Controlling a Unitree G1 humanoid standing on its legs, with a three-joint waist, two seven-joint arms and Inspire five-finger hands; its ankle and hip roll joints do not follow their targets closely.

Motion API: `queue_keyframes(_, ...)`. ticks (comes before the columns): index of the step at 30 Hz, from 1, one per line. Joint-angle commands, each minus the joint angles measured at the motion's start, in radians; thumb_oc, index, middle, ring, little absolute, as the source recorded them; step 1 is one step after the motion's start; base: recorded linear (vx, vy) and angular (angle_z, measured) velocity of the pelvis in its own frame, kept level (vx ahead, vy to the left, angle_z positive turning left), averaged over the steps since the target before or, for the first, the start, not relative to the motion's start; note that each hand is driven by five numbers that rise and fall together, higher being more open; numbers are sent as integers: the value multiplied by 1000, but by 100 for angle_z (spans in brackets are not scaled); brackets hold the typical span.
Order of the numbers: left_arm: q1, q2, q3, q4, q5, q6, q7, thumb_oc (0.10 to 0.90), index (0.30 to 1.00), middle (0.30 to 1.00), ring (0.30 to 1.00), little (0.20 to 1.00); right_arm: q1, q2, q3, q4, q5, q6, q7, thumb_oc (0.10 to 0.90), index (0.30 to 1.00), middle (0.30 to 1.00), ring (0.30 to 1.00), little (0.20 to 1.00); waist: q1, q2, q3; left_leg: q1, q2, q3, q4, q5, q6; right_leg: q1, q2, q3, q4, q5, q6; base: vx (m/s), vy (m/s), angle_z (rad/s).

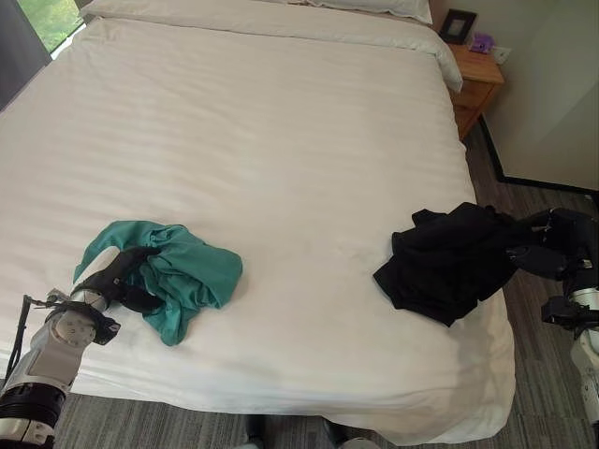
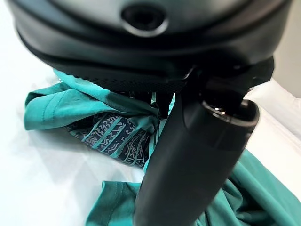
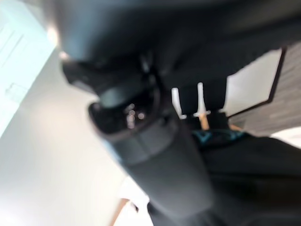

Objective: Pick up bed clothes into laundry basket.

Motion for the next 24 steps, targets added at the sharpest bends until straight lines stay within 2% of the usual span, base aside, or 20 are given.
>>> queue_keyframes(1, -27, -19, 138, -38, -144, -58, 78, 400, 300, 300, 300, 300, -79, -56, -147, -65, 3, -85, -47, 400, 300, 300, 300, 300, 12, 57, -80, 100, 5, 63, 7, -151, -14, -45, 22, 12, 36, -30, 77, 0, 0, 0)
queue_keyframes(6, -33, -4, 211, -84, -266, -105, 143, 400, 300, 300, 300, 300, -82, -57, -146, -42, 21, -93, -61, 400, 300, 300, 300, 300, 11, 57, -83, 102, 8, 58, 7, -149, -17, -39, 25, 15, 36, -31, 75, 0, 0, 0)
queue_keyframes(15, -33, 53, 337, -250, -327, -202, 254, 400, 300, 300, 300, 300, -112, -63, -137, -36, 10, -106, -88, 400, 300, 300, 300, 300, 21, 65, -105, 116, 9, 49, 7, -152, -21, -23, 23, 8, 39, -39, 68, 0, 0, 0)
queue_keyframes(18, -53, 50, 343, -268, -354, -224, 276, 400, 300, 300, 300, 300, -134, -78, -131, -35, 11, -114, -97, 400, 300, 300, 300, 300, 22, 67, -109, 118, 9, 46, 7, -152, -22, -20, 22, 7, 41, -42, 66, 0, 0, 0)
queue_keyframes(19, -75, 38, 339, -287, -391, -247, 292, 400, 300, 300, 300, 300, -163, -91, -121, -38, 15, -126, -111, 400, 300, 300, 300, 300, 23, 66, -115, 120, 9, 44, 7, -152, -23, -15, 22, 6, 41, -43, 65, 0, 0, 0)
queue_keyframes(24, -125, -28, 294, -312, -506, -280, 276, 400, 300, 300, 300, 300, -223, -113, -129, -43, 34, -158, -163, 400, 300, 300, 300, 300, 14, 70, -128, 126, 10, 37, 7, -155, -24, -5, 22, 7, 39, -44, 62, -1, 0, 1)
